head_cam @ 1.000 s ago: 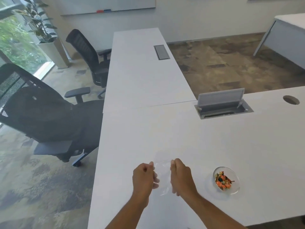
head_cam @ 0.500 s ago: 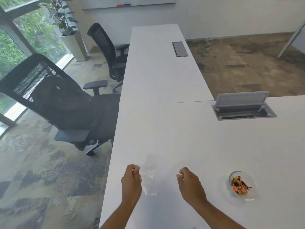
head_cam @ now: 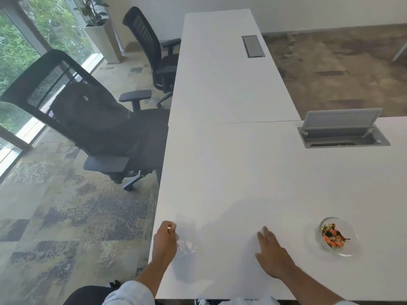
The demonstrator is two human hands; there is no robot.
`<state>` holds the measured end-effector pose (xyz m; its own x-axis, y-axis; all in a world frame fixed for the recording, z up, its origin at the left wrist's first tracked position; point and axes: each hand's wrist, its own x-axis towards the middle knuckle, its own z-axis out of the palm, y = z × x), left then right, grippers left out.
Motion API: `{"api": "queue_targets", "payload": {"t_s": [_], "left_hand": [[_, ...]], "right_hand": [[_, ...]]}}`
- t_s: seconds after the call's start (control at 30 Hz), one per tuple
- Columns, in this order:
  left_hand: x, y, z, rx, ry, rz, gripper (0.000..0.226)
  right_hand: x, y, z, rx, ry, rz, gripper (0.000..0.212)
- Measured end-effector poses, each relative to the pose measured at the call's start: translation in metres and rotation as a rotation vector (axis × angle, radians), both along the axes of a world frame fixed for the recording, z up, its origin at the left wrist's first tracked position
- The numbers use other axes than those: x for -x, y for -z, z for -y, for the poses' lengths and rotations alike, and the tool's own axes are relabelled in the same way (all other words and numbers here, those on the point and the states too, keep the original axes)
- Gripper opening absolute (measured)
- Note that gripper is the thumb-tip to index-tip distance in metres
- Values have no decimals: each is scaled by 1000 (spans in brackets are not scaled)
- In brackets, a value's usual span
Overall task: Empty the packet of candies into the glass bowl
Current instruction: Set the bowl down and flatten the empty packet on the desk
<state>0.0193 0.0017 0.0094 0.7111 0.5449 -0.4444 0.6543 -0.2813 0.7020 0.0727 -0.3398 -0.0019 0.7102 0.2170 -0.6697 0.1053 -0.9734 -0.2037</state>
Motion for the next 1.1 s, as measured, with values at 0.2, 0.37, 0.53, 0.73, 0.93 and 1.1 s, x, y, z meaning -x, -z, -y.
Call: {"api": "queue_targets", "payload": {"t_s": [0.2, 0.37, 0.53, 0.73, 0.93, 1.1], "left_hand": [[1, 7, -11, -69, 98, -74, 20], [4, 8, -10, -336, 221, -149, 52], [12, 15, 1, -426, 546, -73, 33], [10, 24, 14, -496, 773, -161, 55], [5, 29, 14, -604, 875, -219, 74], [3, 30, 14, -624, 885, -229, 80]], "right_hand": [[-2, 2, -3, -29, 15, -21, 71], [-5, 4, -1, -18, 18, -17, 74], [-5, 5, 1, -14, 2, -19, 76], [-6, 6, 3, 0, -21, -29, 77], [-7, 7, 4, 2, -28, -32, 76], [-7, 4, 5, -6, -41, -30, 74]]}}
